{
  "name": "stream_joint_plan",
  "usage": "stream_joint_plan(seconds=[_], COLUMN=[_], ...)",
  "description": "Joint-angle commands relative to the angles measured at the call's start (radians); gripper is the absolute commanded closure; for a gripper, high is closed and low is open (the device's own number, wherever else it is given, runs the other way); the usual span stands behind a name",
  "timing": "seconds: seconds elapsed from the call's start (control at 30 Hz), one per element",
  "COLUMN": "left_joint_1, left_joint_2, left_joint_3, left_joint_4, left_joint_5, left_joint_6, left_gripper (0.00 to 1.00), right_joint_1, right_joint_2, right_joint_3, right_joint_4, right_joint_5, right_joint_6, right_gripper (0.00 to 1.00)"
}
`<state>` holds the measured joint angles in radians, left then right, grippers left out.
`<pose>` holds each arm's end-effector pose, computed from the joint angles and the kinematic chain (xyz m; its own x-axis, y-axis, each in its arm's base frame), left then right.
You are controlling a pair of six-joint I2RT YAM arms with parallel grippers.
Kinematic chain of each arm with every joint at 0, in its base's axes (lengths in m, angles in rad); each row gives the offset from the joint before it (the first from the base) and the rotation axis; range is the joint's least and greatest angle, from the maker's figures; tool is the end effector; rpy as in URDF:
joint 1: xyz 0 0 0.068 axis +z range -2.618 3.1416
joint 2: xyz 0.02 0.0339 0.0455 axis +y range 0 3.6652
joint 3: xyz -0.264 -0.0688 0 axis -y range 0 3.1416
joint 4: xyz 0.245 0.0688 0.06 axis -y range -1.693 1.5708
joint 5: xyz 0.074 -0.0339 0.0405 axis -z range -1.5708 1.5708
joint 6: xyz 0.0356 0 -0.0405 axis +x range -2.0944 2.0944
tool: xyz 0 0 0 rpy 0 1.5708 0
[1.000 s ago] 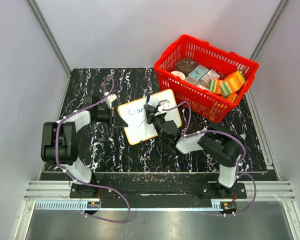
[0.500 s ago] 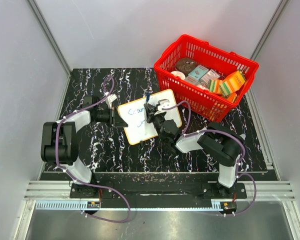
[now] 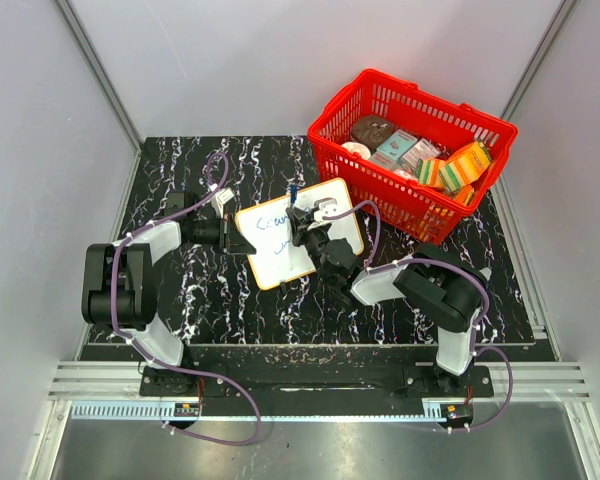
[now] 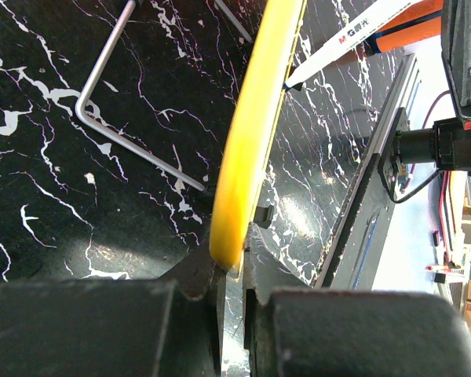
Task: Write a sentence on the whiteboard
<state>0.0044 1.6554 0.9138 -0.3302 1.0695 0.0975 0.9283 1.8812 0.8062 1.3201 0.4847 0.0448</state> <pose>0.3072 -0.0299 0.1753 -0.8332 0.0431 -0.5512 0.5010 0.4805 -0.7198 0.2364 0.2881 0.2035 0.1257 0.2340 -0.9641 -0.4436 0.8825 0.1564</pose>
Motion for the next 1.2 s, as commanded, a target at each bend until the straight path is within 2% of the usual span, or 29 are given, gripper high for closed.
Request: stream_joint_plan(seconds=[0.0, 0.4, 0.67, 0.77, 0.9, 0.93, 1.03, 1.17], left_joint_1=[0.002, 0.0, 0.002, 0.002, 0.0, 0.0, 0.002, 0.0], left_joint_2=[-0.006, -0.008, -0.003, -0.003, -0.003, -0.005, -0.009, -0.04], left_joint_3=[0.005, 0.007, 0.019, 0.017, 0.016, 0.014, 0.013, -0.004], left_joint_4=[0.036, 0.036, 0.016, 0.008, 0.003, 0.002, 0.003, 0.017], left_joint_5=[-0.178, -0.183, -0.224, -0.24, -0.253, -0.258, -0.273, -0.296], left_joint_6=[0.102, 0.105, 0.122, 0.134, 0.143, 0.145, 0.148, 0.154], left_gripper=[1.0, 1.0, 1.0, 0.96, 0.8, 0.72, 0.56, 0.46], right_joint_1=[-0.009, -0.009, -0.009, -0.009, -0.009, -0.009, -0.009, -0.009], right_joint_2=[0.01, -0.033, -0.204, -0.251, -0.29, -0.297, -0.31, -0.324], right_joint_3=[0.037, 0.002, -0.123, -0.156, -0.186, -0.191, -0.206, -0.22], right_joint_4=[0.235, 0.24, 0.24, 0.238, 0.24, 0.238, 0.238, 0.238], right_joint_5=[-0.003, -0.012, 0.006, 0.011, 0.022, 0.025, 0.035, 0.045], right_joint_6=[-0.019, -0.007, 0.001, -0.008, -0.02, -0.023, -0.025, -0.023], right_gripper=[1.0, 1.0, 1.0, 1.0, 1.0, 1.0, 1.0, 1.0])
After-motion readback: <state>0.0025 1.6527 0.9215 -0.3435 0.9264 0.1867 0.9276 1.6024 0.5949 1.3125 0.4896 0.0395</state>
